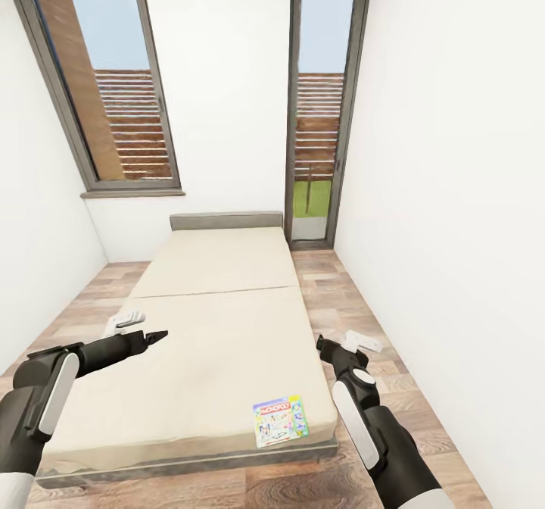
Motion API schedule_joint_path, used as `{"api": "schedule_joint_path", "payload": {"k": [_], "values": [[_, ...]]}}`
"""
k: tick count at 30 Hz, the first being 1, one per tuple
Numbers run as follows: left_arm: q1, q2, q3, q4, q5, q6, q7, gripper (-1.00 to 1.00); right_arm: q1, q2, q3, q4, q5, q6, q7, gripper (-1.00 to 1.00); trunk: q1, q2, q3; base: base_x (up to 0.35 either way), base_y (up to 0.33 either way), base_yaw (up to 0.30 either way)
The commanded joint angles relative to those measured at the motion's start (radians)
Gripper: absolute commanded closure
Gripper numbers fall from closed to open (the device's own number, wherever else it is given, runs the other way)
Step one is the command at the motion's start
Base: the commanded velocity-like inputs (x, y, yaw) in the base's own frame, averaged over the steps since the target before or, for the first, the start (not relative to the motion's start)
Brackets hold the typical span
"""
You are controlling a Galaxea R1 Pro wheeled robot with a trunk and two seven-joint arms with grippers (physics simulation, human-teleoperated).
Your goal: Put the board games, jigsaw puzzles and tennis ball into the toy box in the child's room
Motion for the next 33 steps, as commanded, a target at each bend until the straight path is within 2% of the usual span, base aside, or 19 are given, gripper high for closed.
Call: {"api": "schedule_joint_path", "payload": {"k": [1, 33], "values": [[-0.001, 0.000, 0.001, -0.001, 0.000, 0.006, -0.004, -1.00, -0.001, 0.000, 0.002, -0.002, -0.006, 0.003, -0.007, -1.00, 0.001, -0.002, -0.002, -0.004, 0.003, 0.000], [-0.001, 0.000, 0.002, -0.002, 0.004, 0.006, -0.004, -1.00, -0.001, 0.001, 0.000, 0.007, -0.008, 0.003, -0.006, -1.00, 0.001, -0.002, -0.002, -0.018, 0.015, 0.000]]}}
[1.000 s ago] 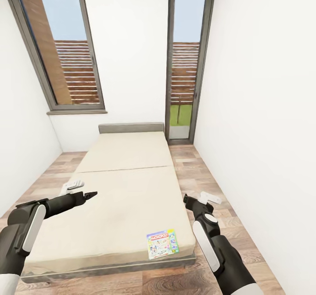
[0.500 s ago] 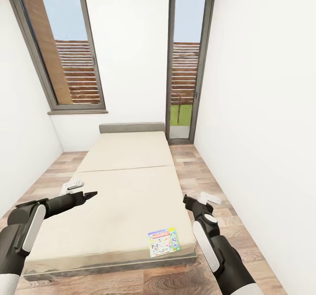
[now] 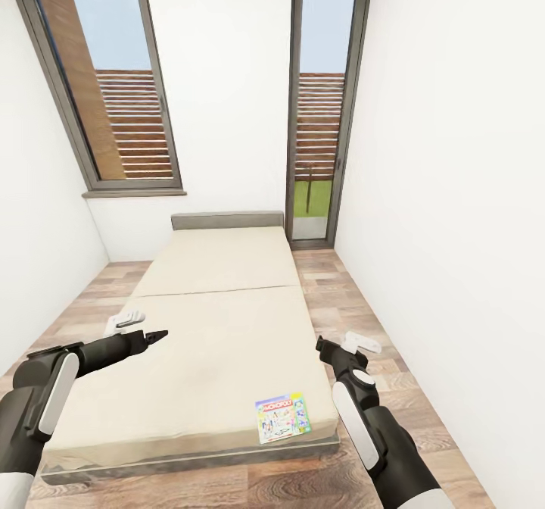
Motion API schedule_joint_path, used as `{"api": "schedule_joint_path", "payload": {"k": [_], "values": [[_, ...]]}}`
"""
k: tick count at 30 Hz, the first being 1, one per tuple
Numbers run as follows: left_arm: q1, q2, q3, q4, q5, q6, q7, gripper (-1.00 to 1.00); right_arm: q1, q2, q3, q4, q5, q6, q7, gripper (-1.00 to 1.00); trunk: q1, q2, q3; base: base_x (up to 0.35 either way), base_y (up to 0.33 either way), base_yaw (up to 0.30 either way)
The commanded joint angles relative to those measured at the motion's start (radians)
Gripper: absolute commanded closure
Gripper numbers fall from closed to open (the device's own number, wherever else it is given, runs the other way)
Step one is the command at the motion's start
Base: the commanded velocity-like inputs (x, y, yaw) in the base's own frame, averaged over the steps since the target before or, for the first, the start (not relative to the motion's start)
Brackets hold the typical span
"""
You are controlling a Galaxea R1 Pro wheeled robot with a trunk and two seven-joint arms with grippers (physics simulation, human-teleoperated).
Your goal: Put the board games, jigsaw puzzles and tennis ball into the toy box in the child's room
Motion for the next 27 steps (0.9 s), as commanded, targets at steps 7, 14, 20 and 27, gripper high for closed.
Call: {"api": "schedule_joint_path", "payload": {"k": [7, 14, 20, 27], "values": [[-0.001, 0.000, -0.001, 0.000, 0.000, 0.007, -0.004, -1.00, -0.001, -0.001, 0.001, -0.001, -0.007, 0.005, -0.007, -1.00, 0.001, -0.002, -0.002, 0.000, 0.000, 0.000], [-0.001, 0.000, -0.001, 0.000, 0.000, 0.008, -0.004, -1.00, -0.001, -0.001, 0.000, -0.001, -0.008, 0.008, -0.007, -1.00, 0.001, -0.002, -0.002, 0.000, 0.072, 0.000], [-0.001, 0.000, 0.000, 0.000, 0.002, 0.010, -0.007, -1.00, -0.001, -0.001, -0.002, -0.001, -0.010, 0.008, -0.007, -1.00, 0.001, -0.002, -0.002, 0.000, 0.081, 0.000], [-0.001, -0.001, -0.001, 0.000, 0.005, 0.012, -0.008, -1.00, -0.001, -0.001, -0.003, 0.000, -0.011, 0.015, -0.006, -1.00, 0.001, -0.002, -0.002, 0.000, 0.010, 0.000]]}}
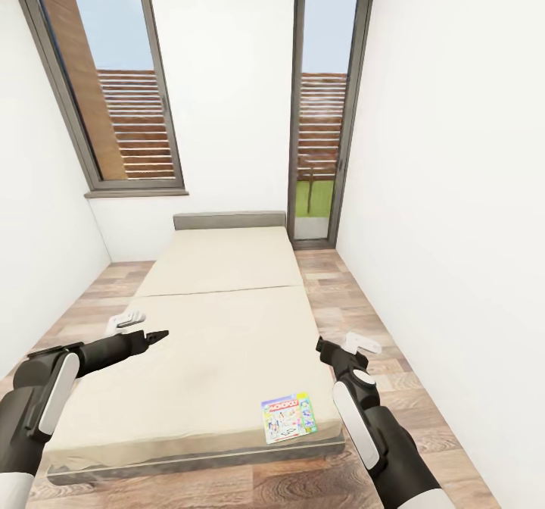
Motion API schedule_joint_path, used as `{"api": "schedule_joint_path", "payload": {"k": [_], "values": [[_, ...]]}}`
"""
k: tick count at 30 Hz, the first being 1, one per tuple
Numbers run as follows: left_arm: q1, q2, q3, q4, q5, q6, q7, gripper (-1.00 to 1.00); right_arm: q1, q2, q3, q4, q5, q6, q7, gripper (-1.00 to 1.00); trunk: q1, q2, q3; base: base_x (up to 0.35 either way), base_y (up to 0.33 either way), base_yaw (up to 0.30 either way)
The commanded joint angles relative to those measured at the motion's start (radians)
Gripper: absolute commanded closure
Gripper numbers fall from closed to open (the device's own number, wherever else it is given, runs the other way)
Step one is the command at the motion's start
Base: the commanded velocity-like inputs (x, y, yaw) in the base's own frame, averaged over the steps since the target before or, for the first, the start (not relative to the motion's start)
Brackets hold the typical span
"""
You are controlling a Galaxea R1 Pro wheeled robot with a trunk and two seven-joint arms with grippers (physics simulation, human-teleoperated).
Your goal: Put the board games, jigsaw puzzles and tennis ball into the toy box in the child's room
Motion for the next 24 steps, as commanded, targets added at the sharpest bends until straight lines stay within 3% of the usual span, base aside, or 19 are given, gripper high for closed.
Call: {"api": "schedule_joint_path", "payload": {"k": [1, 10, 24], "values": [[-0.001, 0.000, 0.002, 0.000, 0.000, 0.007, -0.004, -1.00, -0.001, 0.000, 0.002, -0.001, -0.007, 0.004, -0.007, -1.00, 0.001, -0.002, -0.002, 0.000, 0.002, 0.000], [-0.001, 0.000, 0.004, 0.000, 0.004, 0.010, -0.017, -1.00, -0.001, 0.000, 0.002, -0.001, -0.008, 0.009, -0.007, -1.00, 0.001, -0.002, -0.002, 0.000, 0.000, 0.000], [-0.001, 0.003, 0.005, 0.002, 0.005, 0.016, -0.229, -1.00, -0.001, -0.001, -0.003, -0.001, -0.013, 0.013, -0.008, -1.00, 0.001, -0.002, -0.002, 0.000, 0.000, 0.000]]}}
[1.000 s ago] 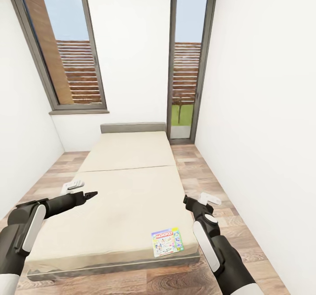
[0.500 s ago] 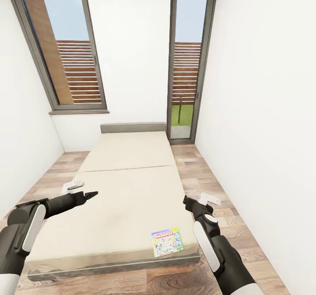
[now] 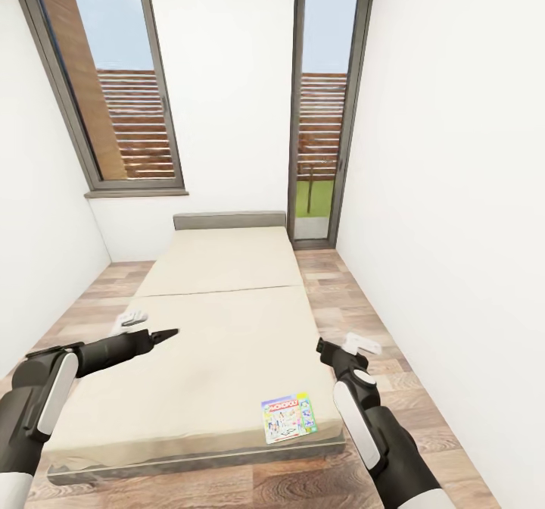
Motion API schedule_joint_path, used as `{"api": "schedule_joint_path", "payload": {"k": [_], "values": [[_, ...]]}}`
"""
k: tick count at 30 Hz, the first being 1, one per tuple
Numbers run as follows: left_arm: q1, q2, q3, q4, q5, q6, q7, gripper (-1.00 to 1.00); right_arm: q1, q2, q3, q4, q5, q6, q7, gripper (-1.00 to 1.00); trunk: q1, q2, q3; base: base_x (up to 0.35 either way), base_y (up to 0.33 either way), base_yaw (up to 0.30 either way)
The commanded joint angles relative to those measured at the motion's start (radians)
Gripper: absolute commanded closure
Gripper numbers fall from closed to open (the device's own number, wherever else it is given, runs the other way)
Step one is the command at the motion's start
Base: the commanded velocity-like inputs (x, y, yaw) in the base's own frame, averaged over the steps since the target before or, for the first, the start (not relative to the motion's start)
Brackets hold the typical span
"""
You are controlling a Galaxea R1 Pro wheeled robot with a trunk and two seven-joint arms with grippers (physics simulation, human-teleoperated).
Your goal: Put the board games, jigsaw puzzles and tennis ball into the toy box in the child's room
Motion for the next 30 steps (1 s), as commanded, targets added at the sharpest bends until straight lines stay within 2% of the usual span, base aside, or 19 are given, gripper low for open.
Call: {"api": "schedule_joint_path", "payload": {"k": [1, 3, 8, 12, 18, 23, 30], "values": [[0.001, 0.000, 0.002, 0.001, 0.000, 0.007, -0.030, -1.00, -0.001, 0.000, -0.004, -0.001, -0.006, 0.004, -0.008, -1.00, 0.001, -0.002, -0.002, 0.000, 0.000, 0.000], [0.005, 0.001, 0.005, 0.008, 0.001, 0.009, -0.063, -1.00, -0.001, 0.000, -0.011, -0.001, -0.006, 0.005, -0.008, -1.00, 0.001, -0.002, -0.002, 0.000, 0.000, 0.000], [0.033, 0.000, 0.018, 0.071, -0.001, 0.003, -0.220, -1.00, -0.001, 0.000, -0.024, -0.001, -0.007, 0.006, -0.008, -1.00, 0.001, -0.002, -0.002, 0.000, 0.000, 0.000], [0.039, -0.001, 0.022, 0.120, -0.004, -0.001, -0.270, -1.00, -0.001, 0.000, -0.026, -0.001, -0.007, 0.008, -0.008, -1.00, 0.001, -0.002, -0.002, 0.000, 0.000, 0.000], [0.038, 0.002, 0.026, 0.143, -0.001, -0.002, -0.297, -1.00, -0.001, -0.001, -0.033, -0.004, -0.007, 0.023, -0.008, -1.00, 0.001, -0.002, -0.002, 0.000, 0.000, 0.000], [0.037, 0.000, 0.026, 0.146, 0.000, -0.002, -0.300, -1.00, -0.001, 0.000, -0.058, -0.003, -0.007, 0.026, -0.008, -1.00, 0.001, -0.002, -0.002, 0.000, 0.000, 0.000], [0.036, -0.001, 0.026, 0.146, 0.000, -0.002, -0.301, -1.00, -0.001, 0.000, -0.066, -0.003, -0.007, 0.027, -0.008, -1.00, 0.001, -0.002, -0.002, 0.000, 0.002, 0.000]]}}
